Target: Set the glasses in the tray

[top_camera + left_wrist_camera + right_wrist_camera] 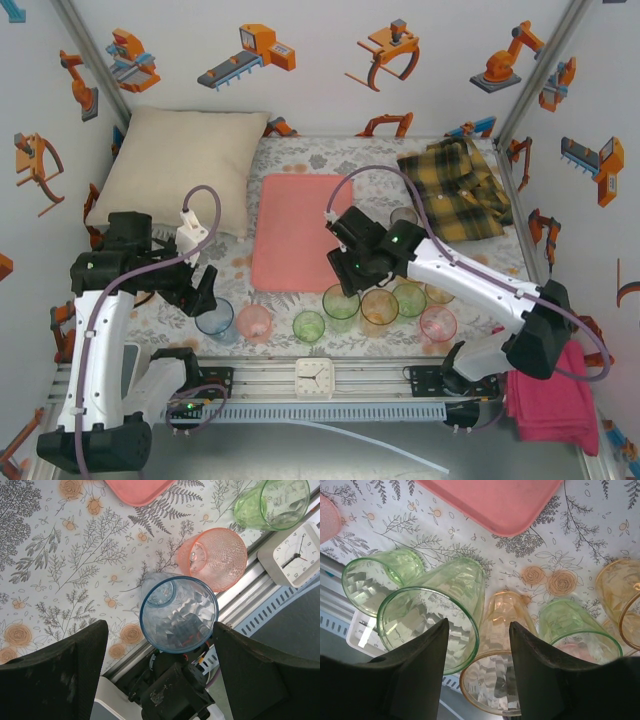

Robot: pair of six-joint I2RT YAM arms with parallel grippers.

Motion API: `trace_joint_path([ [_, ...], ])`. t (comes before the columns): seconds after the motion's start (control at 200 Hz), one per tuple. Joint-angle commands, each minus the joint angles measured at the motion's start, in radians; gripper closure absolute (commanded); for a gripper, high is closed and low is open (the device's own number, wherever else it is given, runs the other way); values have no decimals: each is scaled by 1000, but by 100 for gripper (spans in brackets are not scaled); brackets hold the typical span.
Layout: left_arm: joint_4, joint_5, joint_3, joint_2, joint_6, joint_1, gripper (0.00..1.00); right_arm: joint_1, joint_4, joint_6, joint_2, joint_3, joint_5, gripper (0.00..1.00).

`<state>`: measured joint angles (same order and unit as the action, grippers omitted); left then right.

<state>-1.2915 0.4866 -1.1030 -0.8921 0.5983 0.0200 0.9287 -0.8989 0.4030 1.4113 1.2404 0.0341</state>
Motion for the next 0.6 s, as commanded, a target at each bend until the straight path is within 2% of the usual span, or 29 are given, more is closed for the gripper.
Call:
trace_joint_path([
  [0.0,-21,8,11,4,3,6,22,9,15,-24,16,-2,-3,51],
  [0.596,-19,1,16,9,-2,6,22,21,21,-44,75,-4,24,59],
])
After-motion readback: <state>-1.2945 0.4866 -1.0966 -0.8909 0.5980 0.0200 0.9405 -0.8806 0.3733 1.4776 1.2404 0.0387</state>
